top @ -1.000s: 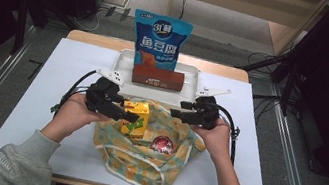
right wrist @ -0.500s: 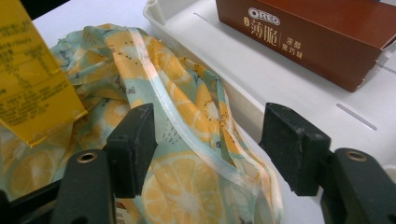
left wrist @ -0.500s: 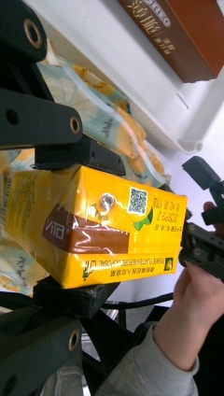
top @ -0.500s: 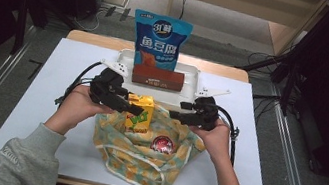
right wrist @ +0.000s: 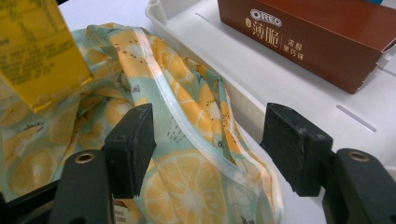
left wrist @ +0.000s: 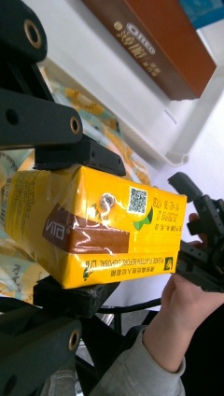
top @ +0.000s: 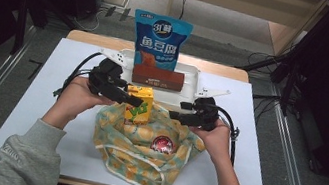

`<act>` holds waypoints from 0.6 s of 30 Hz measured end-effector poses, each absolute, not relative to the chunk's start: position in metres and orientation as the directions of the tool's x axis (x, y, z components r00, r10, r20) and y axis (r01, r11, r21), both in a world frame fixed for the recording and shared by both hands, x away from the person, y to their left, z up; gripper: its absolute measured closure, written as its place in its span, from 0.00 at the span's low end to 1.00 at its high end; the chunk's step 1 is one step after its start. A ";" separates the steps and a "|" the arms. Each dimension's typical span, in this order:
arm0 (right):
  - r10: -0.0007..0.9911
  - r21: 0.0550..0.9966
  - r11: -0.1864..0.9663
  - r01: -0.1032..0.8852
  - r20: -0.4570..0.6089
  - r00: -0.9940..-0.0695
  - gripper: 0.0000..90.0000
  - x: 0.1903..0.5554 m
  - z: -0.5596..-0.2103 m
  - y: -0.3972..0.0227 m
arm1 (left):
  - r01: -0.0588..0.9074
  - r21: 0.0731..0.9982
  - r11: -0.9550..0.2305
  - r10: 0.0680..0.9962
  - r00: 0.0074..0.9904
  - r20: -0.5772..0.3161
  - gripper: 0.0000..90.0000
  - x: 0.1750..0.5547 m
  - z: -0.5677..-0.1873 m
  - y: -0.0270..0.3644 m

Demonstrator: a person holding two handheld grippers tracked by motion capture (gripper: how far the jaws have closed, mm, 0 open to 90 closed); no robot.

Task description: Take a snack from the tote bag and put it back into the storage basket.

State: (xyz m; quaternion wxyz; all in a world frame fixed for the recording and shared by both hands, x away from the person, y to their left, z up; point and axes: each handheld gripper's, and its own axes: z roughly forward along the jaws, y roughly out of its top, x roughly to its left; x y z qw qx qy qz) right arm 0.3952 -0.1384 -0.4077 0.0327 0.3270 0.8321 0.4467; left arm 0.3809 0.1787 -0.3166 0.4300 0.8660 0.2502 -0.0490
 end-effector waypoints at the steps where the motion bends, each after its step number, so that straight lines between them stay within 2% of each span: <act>1: 0.574 0.764 0.386 0.517 0.240 -0.783 0.39 0.395 -0.408 -0.138 | 0.475 0.722 -0.503 0.392 0.870 -0.299 0.55 0.382 -0.316 0.180; 18: 0.570 0.772 0.373 0.514 0.247 -0.784 0.39 0.395 -0.406 -0.139 | 0.489 0.727 -0.482 0.429 0.855 -0.290 0.55 0.397 -0.314 0.193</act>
